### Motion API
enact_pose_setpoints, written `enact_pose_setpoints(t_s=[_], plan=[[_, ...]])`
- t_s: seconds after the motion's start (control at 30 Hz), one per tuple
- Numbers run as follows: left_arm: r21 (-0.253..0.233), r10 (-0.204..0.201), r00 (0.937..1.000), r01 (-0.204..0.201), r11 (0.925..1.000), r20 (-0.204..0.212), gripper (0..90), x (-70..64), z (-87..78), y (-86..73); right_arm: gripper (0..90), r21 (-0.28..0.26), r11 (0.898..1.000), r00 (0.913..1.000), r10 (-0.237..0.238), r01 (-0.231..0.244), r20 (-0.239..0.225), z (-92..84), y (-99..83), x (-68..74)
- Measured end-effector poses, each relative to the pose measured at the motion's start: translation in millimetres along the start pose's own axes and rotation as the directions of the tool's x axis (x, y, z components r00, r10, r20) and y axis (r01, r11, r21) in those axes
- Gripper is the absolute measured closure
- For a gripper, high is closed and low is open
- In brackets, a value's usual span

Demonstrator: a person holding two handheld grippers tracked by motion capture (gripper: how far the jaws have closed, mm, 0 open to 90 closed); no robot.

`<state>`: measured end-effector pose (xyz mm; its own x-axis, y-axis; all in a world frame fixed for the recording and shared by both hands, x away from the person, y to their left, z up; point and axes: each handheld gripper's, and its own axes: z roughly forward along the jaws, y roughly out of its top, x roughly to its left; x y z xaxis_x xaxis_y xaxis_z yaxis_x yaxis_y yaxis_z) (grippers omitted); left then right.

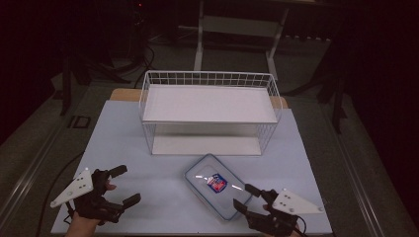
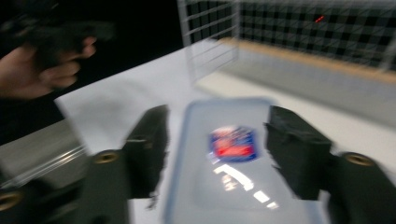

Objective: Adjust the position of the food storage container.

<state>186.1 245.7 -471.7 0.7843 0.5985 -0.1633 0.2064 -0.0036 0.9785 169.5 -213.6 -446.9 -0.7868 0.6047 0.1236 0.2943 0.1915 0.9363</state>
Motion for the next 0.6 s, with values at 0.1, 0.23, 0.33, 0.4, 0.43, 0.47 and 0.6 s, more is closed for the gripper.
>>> enact_pose_setpoints(t_s=[0.1,0.23,0.33,0.4,0.43,0.47,0.6], plan=[[-0.002,-0.001,1.0,0.001,1.0,-0.001,0.0,0.1,0.1,0.1,60.9,0.05,0.999,0.9993,0.01,-0.008,-0.035,8.1,-8.8,7.5],[0.001,-0.001,1.0,0.001,1.0,0.001,0.0,0.8,0.9,0.2,74.0,0.131,0.991,0.9962,0.001,0.011,-0.087,20.4,-21.3,18.3],[0.008,0.001,1.0,-0.001,1.0,0.006,0.0,0.2,2.8,-0.2,88.9,0.207,0.978,0.9928,-0.004,0.029,-0.12,31.6,-32.4,23.3],[0.009,0.002,1.0,-0.002,1.0,0.007,0.0,0.2,3.1,-0.3,89.5,0.218,0.975,0.9923,-0.005,0.032,-0.124,33.3,-34.3,23.6],[0.01,0.004,1.0,-0.004,0.9999,0.007,0.0,0.3,3.2,-0.2,89.7,0.229,0.973,0.992,-0.006,0.035,-0.126,34.8,-35.6,24.0],[0.009,0.001,1.0,-0.001,1.0,0.008,0.0,0.8,3.4,-0.3,89.8,0.252,0.966,0.9918,-0.017,0.049,-0.127,36.6,-37.2,25.6],[0.009,0.0,1.0,0.0,1.0,0.008,0.0,1.1,3.9,-0.5,89.8,0.293,0.955,0.9939,-0.017,0.049,-0.109,40.1,-40.1,24.5]])
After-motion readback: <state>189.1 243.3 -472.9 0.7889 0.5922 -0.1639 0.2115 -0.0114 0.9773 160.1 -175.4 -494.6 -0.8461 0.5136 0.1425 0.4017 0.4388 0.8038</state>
